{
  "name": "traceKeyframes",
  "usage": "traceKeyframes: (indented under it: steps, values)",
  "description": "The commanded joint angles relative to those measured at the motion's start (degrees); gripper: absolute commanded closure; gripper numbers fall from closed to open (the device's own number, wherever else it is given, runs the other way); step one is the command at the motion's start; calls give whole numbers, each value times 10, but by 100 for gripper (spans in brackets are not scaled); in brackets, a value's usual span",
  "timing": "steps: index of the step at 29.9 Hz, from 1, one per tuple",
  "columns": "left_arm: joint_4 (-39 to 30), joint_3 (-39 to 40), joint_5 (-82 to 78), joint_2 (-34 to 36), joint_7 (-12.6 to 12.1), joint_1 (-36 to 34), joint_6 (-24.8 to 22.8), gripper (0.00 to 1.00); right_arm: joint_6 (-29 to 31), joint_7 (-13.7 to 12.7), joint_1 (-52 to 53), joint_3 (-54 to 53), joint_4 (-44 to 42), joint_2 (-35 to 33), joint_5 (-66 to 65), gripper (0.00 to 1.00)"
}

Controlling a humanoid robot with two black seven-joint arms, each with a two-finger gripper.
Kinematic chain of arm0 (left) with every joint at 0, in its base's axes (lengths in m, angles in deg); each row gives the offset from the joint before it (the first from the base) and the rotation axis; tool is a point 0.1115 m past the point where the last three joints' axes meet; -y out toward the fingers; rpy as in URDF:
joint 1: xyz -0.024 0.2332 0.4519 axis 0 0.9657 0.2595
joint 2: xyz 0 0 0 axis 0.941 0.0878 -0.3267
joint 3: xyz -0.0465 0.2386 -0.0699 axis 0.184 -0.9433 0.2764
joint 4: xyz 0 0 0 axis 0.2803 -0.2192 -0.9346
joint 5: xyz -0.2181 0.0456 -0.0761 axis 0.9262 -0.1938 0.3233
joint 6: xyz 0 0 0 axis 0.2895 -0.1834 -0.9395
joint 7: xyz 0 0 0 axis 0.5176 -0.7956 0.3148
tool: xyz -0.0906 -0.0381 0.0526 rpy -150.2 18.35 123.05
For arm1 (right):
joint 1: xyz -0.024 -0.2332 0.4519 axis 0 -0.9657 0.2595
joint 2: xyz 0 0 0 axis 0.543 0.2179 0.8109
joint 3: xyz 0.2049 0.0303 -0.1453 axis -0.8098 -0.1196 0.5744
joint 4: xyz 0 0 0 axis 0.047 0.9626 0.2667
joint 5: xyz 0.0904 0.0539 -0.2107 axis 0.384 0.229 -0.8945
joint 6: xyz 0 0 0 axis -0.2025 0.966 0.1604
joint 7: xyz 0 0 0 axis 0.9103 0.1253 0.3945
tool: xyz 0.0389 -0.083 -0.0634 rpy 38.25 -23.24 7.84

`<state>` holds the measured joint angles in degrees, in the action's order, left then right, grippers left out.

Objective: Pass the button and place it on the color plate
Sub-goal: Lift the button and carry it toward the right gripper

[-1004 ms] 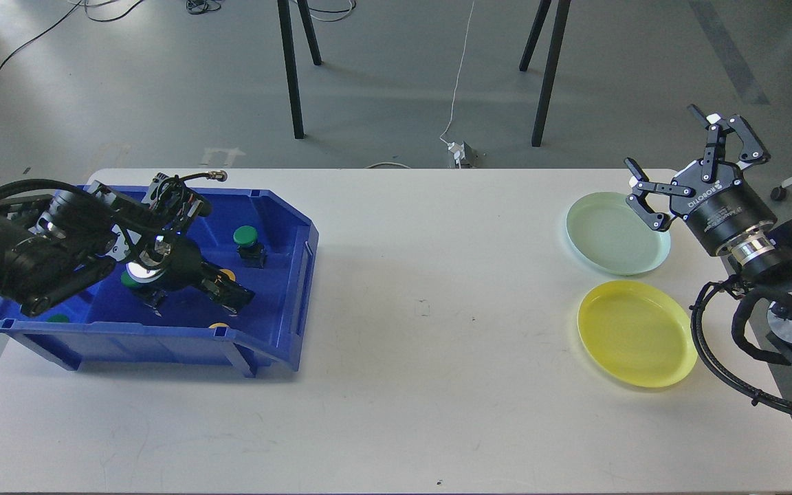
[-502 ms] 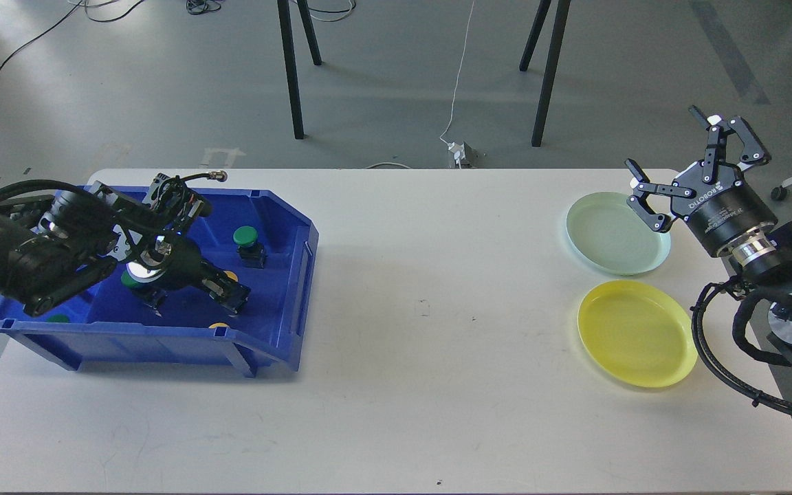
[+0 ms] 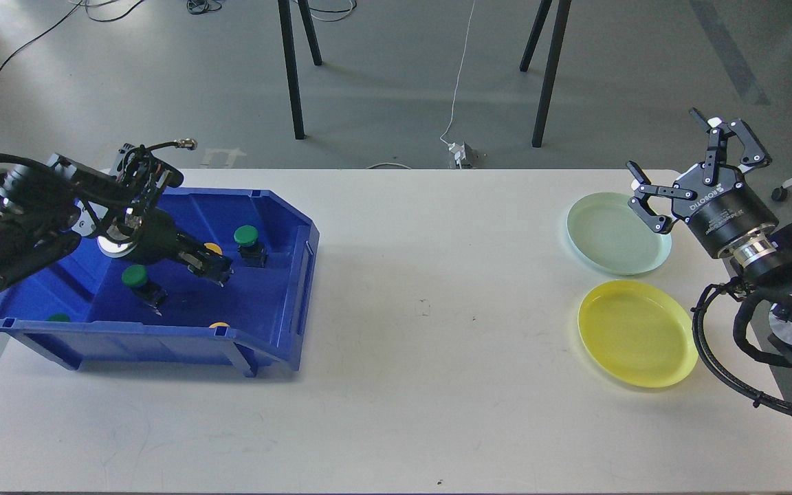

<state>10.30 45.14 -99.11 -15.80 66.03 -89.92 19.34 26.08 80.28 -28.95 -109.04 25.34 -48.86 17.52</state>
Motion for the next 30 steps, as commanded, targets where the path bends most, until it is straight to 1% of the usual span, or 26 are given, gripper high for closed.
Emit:
traceKeyframes:
  steps: [1, 4, 6, 8, 11, 15, 17, 20, 24, 27, 30]
  values:
    - [-105, 37, -1, 94, 0, -30, 0, 82, 5, -1, -6, -3, 2, -2, 4, 1]
    - [-182, 88, 2, 162, 0, -27, 0, 82, 5, 0, -7, -4, -4, -4, 5, 1]
    - [-210, 117, 21, 191, 0, -20, 0, 82, 5, 1, -7, -10, -16, -1, 6, 1]
    - [-216, 124, 82, 199, 0, -12, 0, 81, 5, 1, 0, -15, -31, -1, 4, 1]
    - [-219, 126, 201, 203, 0, -11, 0, 81, 5, 1, 4, -16, -30, 0, 3, 1]
    - [-246, 132, 346, 189, 0, -7, 0, 80, 5, 4, 7, -23, -27, 7, 5, 1]
    - [-260, 133, 420, 164, 0, 2, 0, 80, 5, 23, 0, -36, -24, 8, 6, 1]
    - [-259, 136, 516, 118, 0, 18, 0, 80, 5, 50, -12, -47, 0, 4, 6, 1]
    - [-251, 154, 614, 43, 0, 35, 0, 80, 5, 53, -21, -47, 36, -1, -3, 1]
    - [-216, 169, 626, -20, 0, 59, 0, 80, -1, 53, -25, -32, 84, -1, -56, 1]
    - [-171, 183, 623, -74, 0, 92, 0, 80, -76, 53, -23, -11, 147, -1, -184, 1]
